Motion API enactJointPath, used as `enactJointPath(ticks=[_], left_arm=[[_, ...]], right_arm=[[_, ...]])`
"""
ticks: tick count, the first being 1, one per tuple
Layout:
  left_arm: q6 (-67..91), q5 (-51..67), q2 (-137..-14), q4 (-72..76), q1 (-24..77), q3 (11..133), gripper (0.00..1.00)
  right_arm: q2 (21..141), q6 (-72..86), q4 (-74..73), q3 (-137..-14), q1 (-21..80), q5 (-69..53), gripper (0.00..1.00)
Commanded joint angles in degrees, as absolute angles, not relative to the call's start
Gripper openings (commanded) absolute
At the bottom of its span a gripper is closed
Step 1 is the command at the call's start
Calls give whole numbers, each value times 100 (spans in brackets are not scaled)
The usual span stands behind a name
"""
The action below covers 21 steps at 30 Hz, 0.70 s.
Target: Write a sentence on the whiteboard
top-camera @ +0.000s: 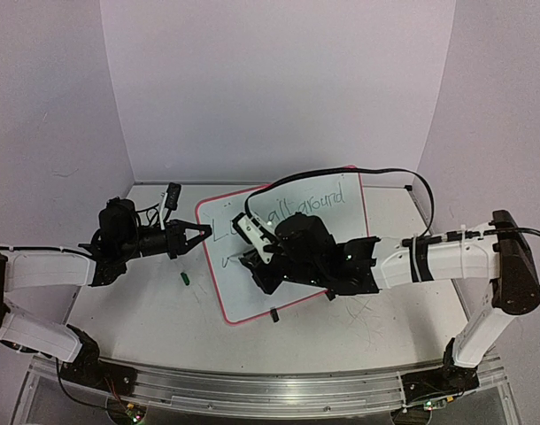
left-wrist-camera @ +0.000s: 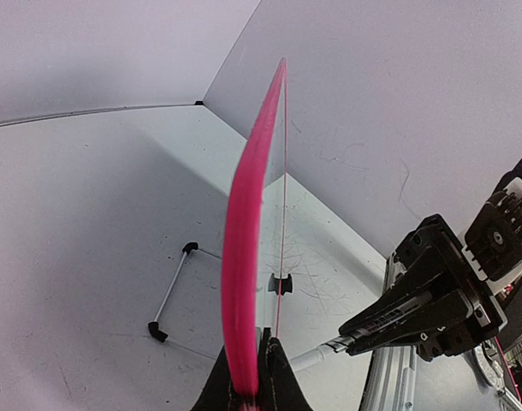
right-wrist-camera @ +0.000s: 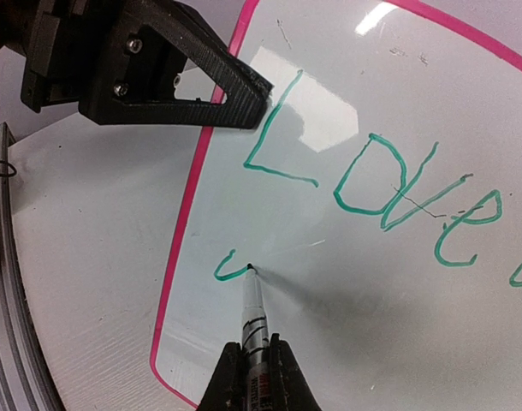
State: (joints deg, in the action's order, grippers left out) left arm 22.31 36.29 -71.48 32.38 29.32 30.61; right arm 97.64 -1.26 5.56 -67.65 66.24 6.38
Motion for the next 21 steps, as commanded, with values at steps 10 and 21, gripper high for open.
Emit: enactJointPath(ticks=[10, 21], left_arm=[[1653, 3331, -7265, 2724, 2936, 3023, 0], [1652, 3307, -7252, 2725, 2936, 2988, 0]], right_arm=[[9642, 218, 502, -6489, 6519, 625, 0], [9642, 313, 466, -6314, 6581, 484, 0]])
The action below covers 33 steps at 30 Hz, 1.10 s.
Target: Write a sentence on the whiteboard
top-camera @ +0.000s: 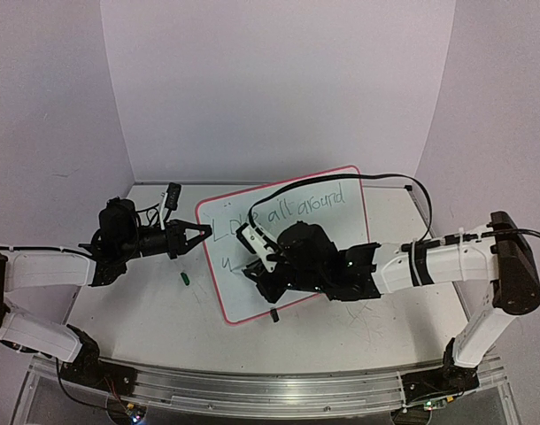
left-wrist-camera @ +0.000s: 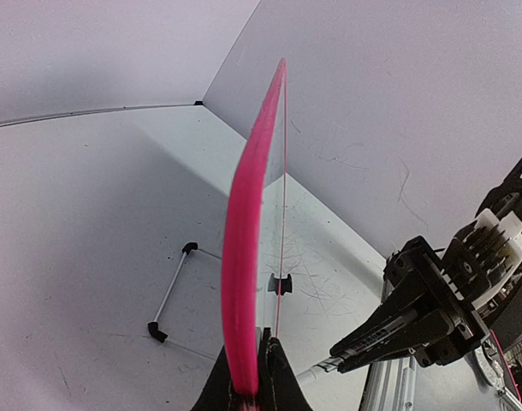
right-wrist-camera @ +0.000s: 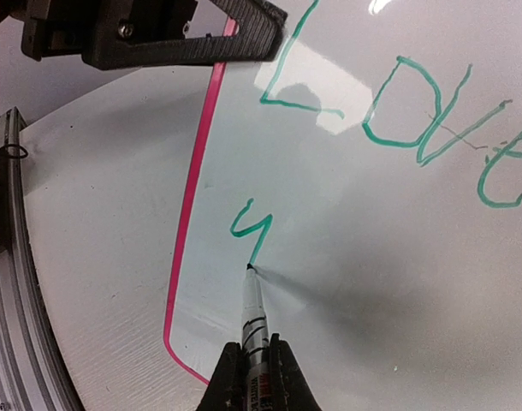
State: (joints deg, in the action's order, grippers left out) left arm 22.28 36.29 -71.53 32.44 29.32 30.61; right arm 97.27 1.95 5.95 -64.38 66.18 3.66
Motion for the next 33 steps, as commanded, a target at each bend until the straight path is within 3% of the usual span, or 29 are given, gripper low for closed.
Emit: enactJointPath(ticks=[1, 23, 33], left_arm=[[1652, 3304, -7251, 2725, 2936, 2988, 0], [1686, 3314, -7209, 2715, 2936, 2986, 0], [1681, 3304, -7185, 2706, 2936, 2963, 0]], right_arm=[[9642, 322, 466, -6303, 6587, 469, 0], [10120, 506, 722, -6951, 6688, 424, 0], [9253, 350, 836, -6342, 6673, 71, 0]])
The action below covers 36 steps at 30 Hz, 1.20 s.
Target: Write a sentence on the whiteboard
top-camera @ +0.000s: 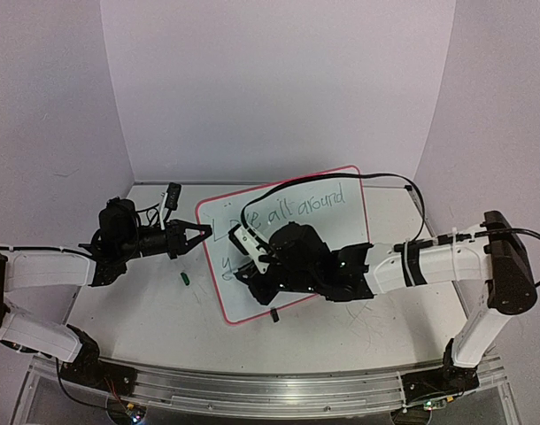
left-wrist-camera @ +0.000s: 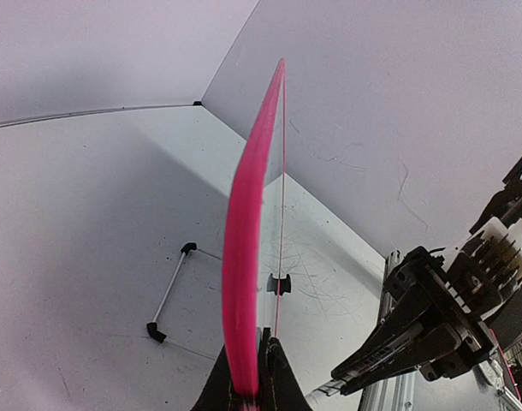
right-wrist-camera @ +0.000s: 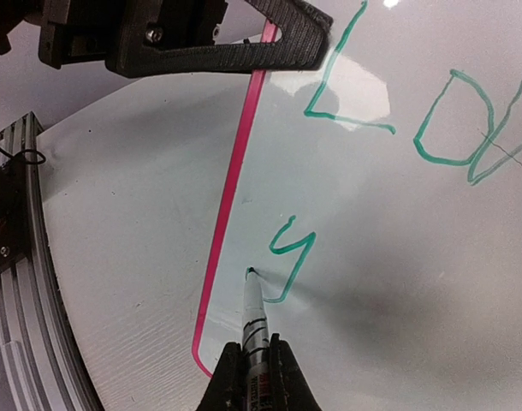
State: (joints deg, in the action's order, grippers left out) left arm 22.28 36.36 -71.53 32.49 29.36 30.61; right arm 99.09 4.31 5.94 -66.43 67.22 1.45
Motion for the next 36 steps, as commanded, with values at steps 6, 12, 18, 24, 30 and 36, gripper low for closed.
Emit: enactJointPath(ticks=[6, 12, 18, 24, 30, 36], left_arm=[[1692, 3312, -7219, 2707, 2936, 2979, 0], [1697, 3280, -7177, 2698, 2938, 2980, 0], [1697, 3288, -7183, 2689, 2936, 2980, 0], [1685, 3316, -7225, 2689, 2936, 3026, 0], [1679, 3321, -7236, 2689, 2938, 3032, 0], [1679, 3314, -7221, 2680, 2936, 3024, 0]], right_arm=[[9185, 342, 989, -6203, 6443, 99, 0], [9424, 300, 1098, -6383, 6410, 106, 0], [9457, 229, 1099, -6430, 6408, 139, 0], [9413, 272, 1161, -6376, 6411, 166, 0], [9379, 246, 1216, -6374, 6403, 225, 0], [9495, 281, 1222, -6451, 6402, 245, 0]])
